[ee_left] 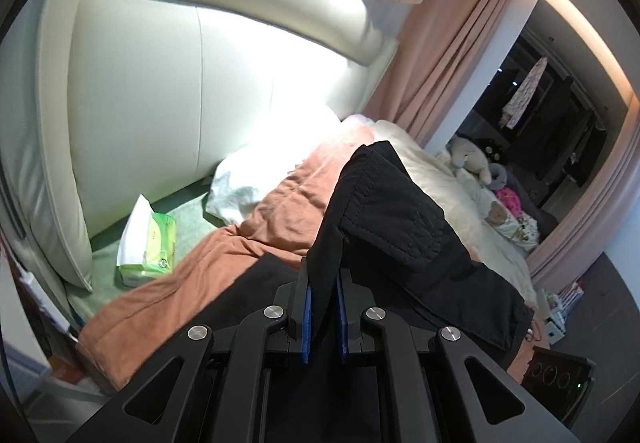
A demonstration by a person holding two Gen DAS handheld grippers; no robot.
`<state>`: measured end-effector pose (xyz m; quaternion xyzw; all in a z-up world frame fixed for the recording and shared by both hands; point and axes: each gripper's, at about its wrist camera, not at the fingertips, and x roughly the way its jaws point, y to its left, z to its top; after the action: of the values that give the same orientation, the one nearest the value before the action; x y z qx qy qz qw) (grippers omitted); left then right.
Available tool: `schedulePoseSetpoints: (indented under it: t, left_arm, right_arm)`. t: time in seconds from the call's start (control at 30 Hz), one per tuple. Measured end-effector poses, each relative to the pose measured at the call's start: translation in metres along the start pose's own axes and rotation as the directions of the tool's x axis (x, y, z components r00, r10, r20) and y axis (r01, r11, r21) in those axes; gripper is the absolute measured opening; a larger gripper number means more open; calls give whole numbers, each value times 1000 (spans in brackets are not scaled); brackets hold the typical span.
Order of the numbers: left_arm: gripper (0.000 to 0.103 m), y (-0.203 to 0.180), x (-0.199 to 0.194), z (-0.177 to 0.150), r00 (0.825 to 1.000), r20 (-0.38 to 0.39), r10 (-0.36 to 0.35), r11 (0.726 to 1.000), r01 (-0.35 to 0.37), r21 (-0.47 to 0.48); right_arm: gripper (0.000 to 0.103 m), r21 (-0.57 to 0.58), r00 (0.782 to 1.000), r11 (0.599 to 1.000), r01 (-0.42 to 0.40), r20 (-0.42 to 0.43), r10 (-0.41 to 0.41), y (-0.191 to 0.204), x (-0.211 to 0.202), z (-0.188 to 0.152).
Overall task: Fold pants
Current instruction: 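Lift the folded black pants with both tools and carry them toward the headboard, then lower the folded pants onto the duvet beside the headboard with both tools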
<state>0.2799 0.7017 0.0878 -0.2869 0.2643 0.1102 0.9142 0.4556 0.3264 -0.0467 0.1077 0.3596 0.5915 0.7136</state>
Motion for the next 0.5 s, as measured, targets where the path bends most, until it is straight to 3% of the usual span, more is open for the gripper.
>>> schedulePoseSetpoints:
  t: [0.23,0.33,0.4,0.47,0.5]
  left_arm:
    - [10,19,57,5,996,-56,69,998,-69,2]
    - [12,25,85,1,990,-104,97,995,-97,10]
    - [20,33,104,-6,975,-150,162,987,-162,15]
    - [40,43,113,-15,965,-173,196,980,-198,5]
    - [42,46,111,-18,967,-175,187,982,-191,-7]
  right_arm:
    - [18,73,1000,997,-17,-11,18,-41,36,-4]
    - [23,107,999,994,31,-17,-29,-60,46,-5]
    - [44,123,997,990,73,-44,-68,-70,53,-8]
    - [58,129,995,988,90,-45,-85,-79,50,-16]
    - [60,122,994,986,113,-28,-110,-82,44,-20]
